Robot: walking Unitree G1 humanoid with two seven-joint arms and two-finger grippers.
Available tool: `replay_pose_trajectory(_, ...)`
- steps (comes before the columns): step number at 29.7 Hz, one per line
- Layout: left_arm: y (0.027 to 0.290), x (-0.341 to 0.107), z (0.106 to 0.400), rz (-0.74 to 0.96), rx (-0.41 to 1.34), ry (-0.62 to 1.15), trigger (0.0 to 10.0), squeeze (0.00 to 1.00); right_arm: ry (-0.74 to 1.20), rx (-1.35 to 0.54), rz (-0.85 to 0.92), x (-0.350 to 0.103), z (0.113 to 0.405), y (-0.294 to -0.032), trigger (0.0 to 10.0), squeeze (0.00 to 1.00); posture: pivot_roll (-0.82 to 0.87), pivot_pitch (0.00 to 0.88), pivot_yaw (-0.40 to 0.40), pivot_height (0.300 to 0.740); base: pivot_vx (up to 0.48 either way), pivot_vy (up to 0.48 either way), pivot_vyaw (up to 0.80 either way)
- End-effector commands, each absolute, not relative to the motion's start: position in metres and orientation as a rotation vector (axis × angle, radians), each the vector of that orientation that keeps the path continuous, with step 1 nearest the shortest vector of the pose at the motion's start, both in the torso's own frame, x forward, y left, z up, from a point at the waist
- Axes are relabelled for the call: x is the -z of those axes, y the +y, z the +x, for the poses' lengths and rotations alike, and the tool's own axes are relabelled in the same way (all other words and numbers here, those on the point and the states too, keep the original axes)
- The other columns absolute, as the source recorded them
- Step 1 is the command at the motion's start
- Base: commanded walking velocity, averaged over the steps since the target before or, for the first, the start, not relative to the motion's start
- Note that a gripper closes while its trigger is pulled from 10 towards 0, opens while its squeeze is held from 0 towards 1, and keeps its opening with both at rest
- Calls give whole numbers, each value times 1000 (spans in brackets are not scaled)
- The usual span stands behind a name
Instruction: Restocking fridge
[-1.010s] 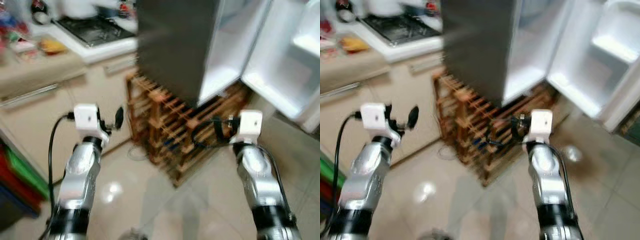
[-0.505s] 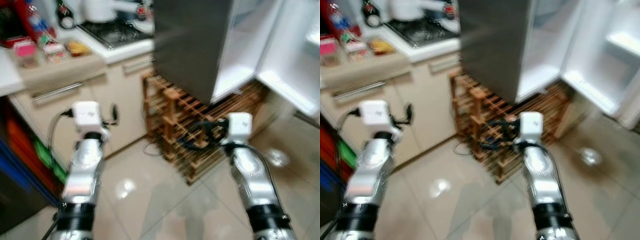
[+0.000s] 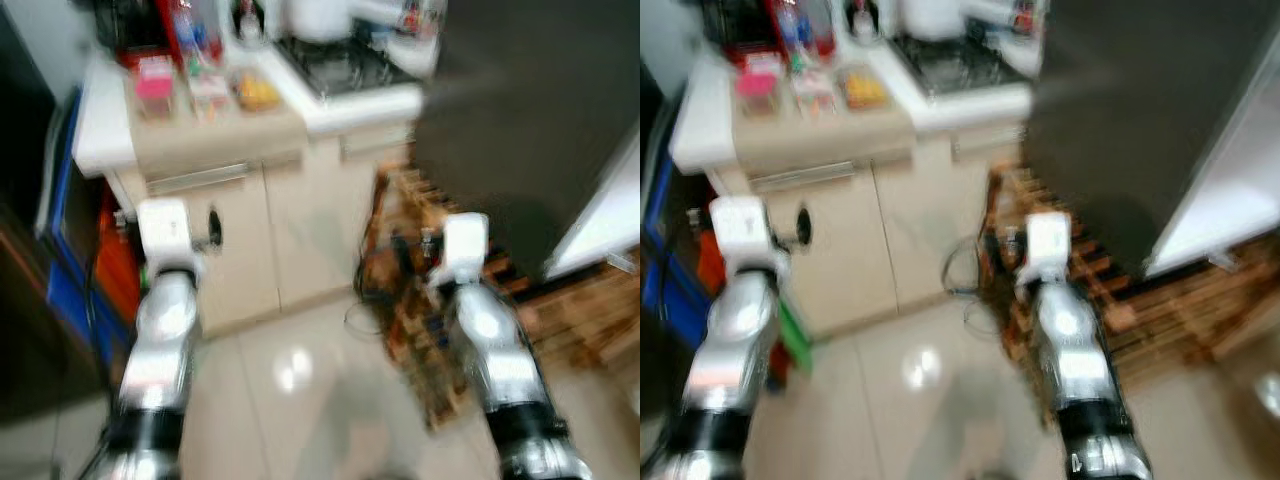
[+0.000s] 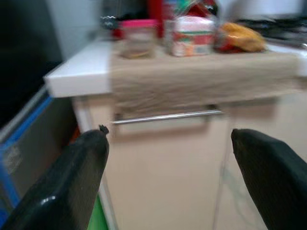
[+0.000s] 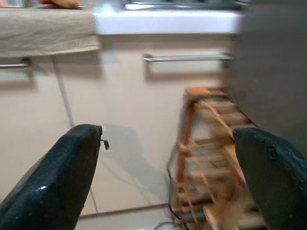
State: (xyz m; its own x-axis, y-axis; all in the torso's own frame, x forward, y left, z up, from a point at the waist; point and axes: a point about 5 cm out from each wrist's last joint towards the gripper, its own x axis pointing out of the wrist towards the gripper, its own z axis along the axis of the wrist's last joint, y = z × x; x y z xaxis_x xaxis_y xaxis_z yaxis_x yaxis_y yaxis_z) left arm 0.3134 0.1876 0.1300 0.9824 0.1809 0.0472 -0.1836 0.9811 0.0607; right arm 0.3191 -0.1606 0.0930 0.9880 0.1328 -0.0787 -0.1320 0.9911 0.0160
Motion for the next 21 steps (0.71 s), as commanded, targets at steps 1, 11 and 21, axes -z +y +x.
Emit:
replay_pose_trajectory(1, 195, -133, 313, 82, -217, -64, 10000, 184, 67, -169, 28, -95, 322, -148, 10000, 0, 5, 0, 3, 740, 0, 0, 644)
replay_pose_trajectory(11, 171, -133, 327, 80, 2, -26, 10000, 0, 46, -90, -3, -97, 326, -151, 10000, 0, 19, 0, 4, 740, 0, 0, 528)
replay_pose_trajectory(21, 159, -139, 328, 66, 101, -79, 10000, 0, 35, -35, -23, -98, 328, -157, 10000, 0, 6, 0, 18, 740, 0, 0, -443)
